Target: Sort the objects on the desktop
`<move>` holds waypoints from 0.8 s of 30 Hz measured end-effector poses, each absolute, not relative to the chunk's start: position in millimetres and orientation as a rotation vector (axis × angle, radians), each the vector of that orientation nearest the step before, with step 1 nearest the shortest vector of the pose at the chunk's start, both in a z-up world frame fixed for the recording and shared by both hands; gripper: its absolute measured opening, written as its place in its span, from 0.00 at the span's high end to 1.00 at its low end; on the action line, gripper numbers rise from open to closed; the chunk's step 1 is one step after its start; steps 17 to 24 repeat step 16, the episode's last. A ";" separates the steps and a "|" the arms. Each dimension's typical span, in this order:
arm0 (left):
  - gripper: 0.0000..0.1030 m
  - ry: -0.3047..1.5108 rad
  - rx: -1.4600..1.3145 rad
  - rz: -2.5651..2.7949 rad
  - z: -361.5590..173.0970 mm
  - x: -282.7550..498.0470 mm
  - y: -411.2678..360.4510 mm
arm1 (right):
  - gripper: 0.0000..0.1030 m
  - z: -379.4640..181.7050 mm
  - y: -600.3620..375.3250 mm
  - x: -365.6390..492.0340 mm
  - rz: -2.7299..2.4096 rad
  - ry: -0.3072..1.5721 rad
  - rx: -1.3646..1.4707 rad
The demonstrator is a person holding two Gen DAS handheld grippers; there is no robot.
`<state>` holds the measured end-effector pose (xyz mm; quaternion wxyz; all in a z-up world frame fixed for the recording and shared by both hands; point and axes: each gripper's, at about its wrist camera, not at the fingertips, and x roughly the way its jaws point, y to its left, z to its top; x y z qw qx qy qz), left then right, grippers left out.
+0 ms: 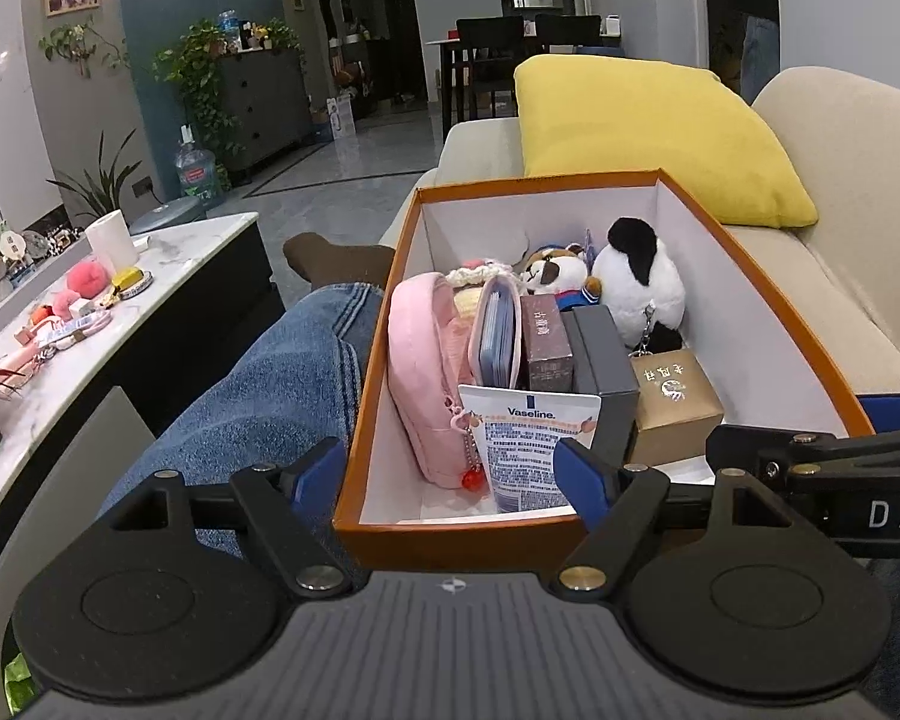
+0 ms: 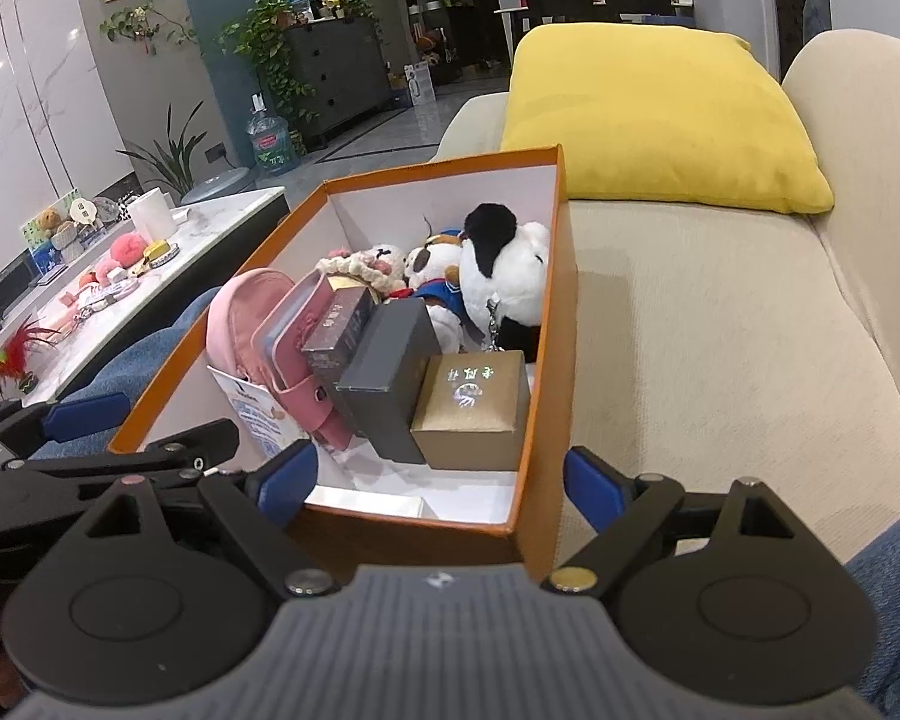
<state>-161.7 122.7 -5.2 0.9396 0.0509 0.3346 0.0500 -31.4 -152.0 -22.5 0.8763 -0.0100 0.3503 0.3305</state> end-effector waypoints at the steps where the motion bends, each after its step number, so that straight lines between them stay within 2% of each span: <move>1: 0.13 0.684 0.104 0.102 -5.2 -161.2 123.2 | 0.13 -22.4 -151.6 -31.2 0.690 0.730 -0.021; 24: 0.13 0.690 0.097 0.104 -6.1 -160.3 124.0 | 0.13 -22.3 -151.0 -31.9 0.687 0.727 -0.024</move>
